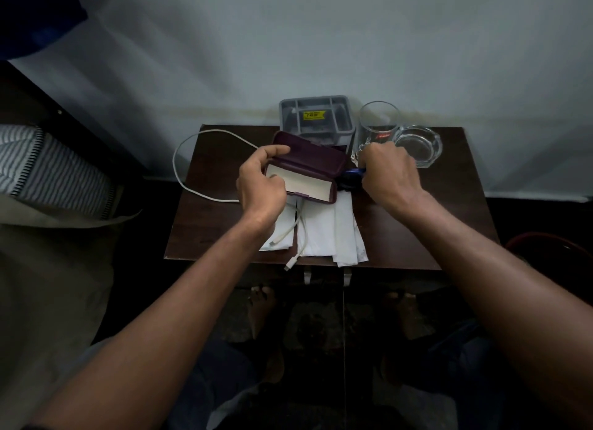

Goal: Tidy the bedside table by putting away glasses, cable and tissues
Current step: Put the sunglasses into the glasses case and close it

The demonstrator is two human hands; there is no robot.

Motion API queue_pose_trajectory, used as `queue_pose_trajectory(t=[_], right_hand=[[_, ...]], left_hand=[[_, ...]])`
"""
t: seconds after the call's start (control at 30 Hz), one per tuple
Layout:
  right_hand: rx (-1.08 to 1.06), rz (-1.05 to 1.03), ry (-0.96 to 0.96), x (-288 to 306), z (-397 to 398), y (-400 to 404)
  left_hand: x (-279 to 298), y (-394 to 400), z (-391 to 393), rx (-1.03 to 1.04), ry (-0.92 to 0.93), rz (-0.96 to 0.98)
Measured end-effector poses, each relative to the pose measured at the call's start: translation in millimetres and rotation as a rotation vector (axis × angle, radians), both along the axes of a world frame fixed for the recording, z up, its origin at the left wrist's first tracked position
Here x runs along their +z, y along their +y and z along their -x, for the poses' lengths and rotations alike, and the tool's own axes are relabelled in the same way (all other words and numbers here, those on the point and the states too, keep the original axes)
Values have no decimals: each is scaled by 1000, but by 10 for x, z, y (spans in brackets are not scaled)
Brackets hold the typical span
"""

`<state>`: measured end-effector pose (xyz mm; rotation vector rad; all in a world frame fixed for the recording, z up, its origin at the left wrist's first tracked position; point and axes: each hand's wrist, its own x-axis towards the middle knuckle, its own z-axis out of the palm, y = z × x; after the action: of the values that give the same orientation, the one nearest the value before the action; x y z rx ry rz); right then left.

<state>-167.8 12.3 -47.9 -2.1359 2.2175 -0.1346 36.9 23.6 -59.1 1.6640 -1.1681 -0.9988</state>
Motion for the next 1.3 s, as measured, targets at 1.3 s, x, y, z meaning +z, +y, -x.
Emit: queue_pose_trajectory(t=[1.3], right_hand=[[59,-209,-392,-52,39,227]], left_hand=[[-190,-42,202,-700,-868,277]])
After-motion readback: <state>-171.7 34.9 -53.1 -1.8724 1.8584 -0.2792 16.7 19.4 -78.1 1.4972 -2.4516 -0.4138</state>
